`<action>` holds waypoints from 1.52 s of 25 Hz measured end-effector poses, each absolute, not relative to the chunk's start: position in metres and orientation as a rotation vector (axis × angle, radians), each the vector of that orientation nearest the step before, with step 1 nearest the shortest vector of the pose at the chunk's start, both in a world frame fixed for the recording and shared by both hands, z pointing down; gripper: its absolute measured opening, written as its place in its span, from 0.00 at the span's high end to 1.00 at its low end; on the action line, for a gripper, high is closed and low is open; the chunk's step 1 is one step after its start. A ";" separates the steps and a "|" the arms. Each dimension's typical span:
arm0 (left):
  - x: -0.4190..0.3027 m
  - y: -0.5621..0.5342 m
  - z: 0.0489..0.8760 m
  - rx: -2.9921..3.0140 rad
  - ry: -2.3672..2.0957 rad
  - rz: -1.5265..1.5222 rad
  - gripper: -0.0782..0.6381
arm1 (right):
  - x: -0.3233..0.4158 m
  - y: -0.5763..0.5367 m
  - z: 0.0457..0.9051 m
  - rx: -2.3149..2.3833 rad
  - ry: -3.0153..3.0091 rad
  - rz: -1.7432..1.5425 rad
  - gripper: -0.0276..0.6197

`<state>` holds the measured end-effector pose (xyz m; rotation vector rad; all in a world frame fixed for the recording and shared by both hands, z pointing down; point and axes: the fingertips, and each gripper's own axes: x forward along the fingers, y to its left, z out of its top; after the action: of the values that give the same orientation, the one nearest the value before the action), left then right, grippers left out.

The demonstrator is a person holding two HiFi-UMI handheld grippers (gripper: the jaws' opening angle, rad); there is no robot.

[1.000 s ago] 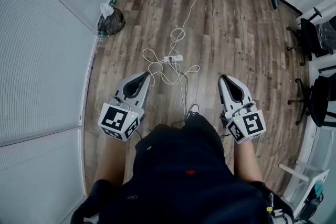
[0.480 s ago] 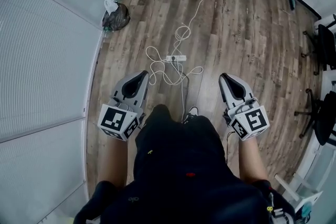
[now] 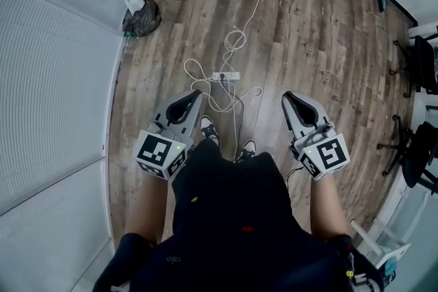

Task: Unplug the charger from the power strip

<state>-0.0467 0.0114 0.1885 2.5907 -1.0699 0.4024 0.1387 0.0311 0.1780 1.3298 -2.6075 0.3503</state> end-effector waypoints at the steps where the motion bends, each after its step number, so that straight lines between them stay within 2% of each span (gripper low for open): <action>1: -0.054 0.000 0.197 2.594 -1.051 0.418 0.86 | 0.131 0.019 0.181 1.323 -2.595 0.345 0.91; 7: -0.096 -0.057 0.237 2.583 -0.980 0.471 0.86 | 0.090 -0.043 0.205 1.261 -2.537 0.320 0.91; 14: -0.091 -0.103 0.324 2.507 -0.977 0.510 0.86 | 0.081 -0.108 0.314 1.153 -2.444 0.383 0.91; 15: -0.085 -0.108 0.345 2.482 -0.977 0.519 0.86 | 0.084 -0.117 0.332 1.138 -2.432 0.393 0.90; 18: -0.069 -0.121 0.404 2.399 -0.980 0.544 0.86 | 0.086 -0.140 0.390 1.038 -2.420 0.416 0.78; 24: -0.043 -0.140 0.536 2.337 -1.001 0.637 0.86 | 0.092 -0.162 0.533 0.824 -2.385 0.438 0.73; 27: -0.040 -0.138 0.619 2.302 -0.992 0.685 0.86 | 0.088 -0.153 0.624 0.701 -2.351 0.466 0.65; 38: -0.032 -0.133 0.912 2.282 -0.840 0.836 0.86 | 0.086 -0.140 0.916 0.593 -2.276 0.459 0.64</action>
<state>-0.0322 -0.1326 0.9124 2.2820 -0.8401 0.8356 0.0863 -0.1402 0.9157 0.5932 -2.2757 0.4592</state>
